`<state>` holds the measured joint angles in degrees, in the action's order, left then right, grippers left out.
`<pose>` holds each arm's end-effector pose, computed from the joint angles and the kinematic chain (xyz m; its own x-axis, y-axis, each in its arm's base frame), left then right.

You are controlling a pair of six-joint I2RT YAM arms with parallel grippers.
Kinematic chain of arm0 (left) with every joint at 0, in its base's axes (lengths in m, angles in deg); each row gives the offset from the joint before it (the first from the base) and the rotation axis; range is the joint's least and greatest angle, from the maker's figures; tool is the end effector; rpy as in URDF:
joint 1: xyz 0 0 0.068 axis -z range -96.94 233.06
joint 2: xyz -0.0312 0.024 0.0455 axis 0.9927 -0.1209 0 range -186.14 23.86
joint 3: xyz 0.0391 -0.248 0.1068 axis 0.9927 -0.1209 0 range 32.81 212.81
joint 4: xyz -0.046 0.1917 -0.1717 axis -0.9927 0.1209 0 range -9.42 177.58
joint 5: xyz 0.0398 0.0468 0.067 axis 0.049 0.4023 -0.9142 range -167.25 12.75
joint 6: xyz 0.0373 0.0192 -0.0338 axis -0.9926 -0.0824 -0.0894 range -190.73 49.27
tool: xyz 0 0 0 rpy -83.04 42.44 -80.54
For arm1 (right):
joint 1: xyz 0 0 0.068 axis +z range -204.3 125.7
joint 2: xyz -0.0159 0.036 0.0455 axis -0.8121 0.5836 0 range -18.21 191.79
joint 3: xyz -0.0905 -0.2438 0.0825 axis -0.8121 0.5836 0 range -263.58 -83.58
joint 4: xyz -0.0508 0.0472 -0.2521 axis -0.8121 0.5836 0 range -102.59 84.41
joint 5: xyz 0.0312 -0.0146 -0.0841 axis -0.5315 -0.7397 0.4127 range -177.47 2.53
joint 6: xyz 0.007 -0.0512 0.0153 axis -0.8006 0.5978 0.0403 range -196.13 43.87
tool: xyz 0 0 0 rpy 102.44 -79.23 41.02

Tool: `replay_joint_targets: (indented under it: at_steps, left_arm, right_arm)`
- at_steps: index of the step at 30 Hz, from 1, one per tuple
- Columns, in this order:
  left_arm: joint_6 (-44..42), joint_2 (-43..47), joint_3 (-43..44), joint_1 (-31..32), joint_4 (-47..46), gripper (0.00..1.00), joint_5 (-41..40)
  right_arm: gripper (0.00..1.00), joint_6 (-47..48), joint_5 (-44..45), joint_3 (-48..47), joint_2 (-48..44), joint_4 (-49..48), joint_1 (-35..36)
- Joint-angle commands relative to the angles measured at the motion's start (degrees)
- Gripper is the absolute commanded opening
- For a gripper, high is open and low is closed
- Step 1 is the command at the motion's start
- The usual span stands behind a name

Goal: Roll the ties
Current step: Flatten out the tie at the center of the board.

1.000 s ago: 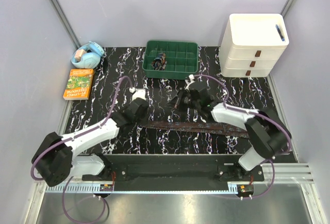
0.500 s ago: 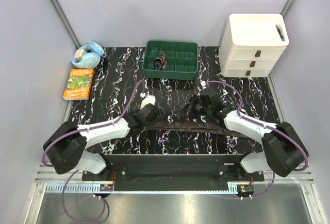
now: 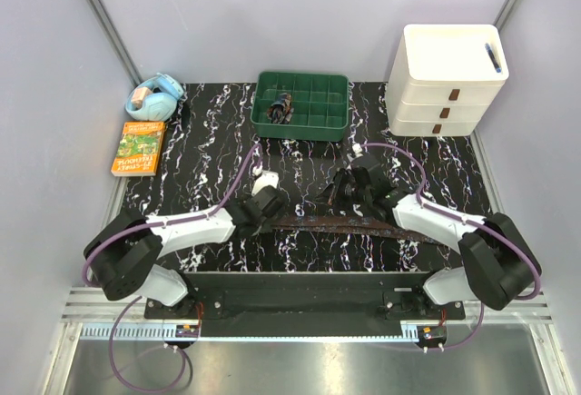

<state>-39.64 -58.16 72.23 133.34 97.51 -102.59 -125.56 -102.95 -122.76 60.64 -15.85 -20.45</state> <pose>0.1767 -0.1888 0.1618 -0.7590 0.1833 -0.6247 0.1921 0.9799 0.0541 0.2297 0.1655 0.1981 -0.8639 0.3020 -0.4030 -0.0908 0.6938 0.7144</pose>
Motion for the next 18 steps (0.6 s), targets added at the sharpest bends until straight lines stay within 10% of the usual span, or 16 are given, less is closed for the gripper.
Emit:
replay_joint_targets:
  at_steps: [1,18]
  left_arm:
    - [0.81,1.59,0.22,0.87,-0.85,0.33,-1.20]
    - [0.99,10.38,-4.09,1.92,-1.02,0.51,-0.32]
  right_arm:
    - [0.11,1.00,0.63,-1.51,1.57,-0.86,-0.01]
    - [0.11,-0.84,-6.30,-7.48,10.27,-6.40,0.08]
